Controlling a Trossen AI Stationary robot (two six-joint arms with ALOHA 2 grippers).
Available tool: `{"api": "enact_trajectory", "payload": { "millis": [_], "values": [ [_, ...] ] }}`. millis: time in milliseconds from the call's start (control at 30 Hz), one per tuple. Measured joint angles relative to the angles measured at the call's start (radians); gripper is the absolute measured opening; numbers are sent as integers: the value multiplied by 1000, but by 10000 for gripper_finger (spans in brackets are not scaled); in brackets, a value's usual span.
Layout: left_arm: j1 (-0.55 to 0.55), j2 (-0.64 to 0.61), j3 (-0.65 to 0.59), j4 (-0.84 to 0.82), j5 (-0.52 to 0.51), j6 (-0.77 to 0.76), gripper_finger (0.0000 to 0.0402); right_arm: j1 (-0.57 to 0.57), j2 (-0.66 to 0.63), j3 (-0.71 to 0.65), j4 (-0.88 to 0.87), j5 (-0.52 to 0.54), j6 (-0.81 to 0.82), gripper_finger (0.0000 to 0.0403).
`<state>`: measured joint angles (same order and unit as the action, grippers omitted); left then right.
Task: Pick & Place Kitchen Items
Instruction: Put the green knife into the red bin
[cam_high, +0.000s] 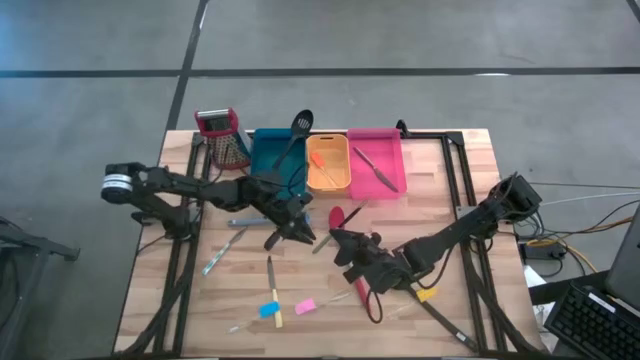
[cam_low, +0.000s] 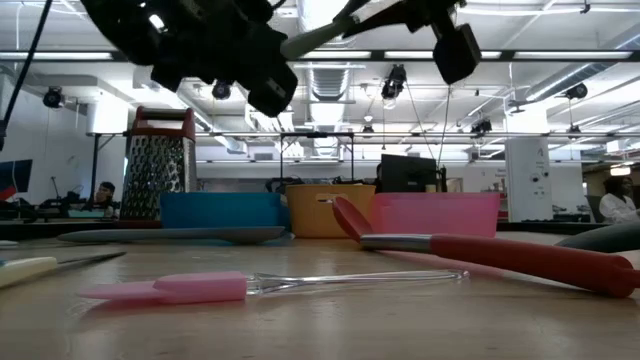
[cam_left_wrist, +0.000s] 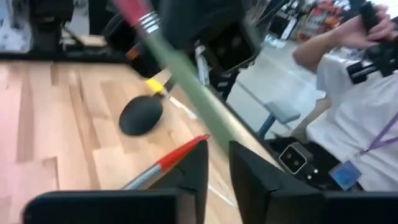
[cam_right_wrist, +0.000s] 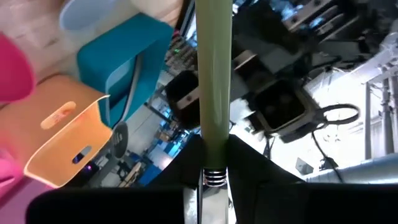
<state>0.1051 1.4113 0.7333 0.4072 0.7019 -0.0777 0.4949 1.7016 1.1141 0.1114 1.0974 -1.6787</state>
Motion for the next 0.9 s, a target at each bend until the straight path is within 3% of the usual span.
{"api": "enact_trajectory", "payload": {
  "millis": [133, 400, 900],
  "values": [
    [0, 4, 87, -165, -37, 23, 131, 13, 0, 14, -11, 1, 4, 34],
    [-5, 10, 134, -225, 18, -1, 230, 13, 0, 25, -35, 2, 3, 34],
    [-4, 85, 211, -225, 4, -106, 243, -8, 1, 27, -27, -4, -1, 34]
  ]
}}
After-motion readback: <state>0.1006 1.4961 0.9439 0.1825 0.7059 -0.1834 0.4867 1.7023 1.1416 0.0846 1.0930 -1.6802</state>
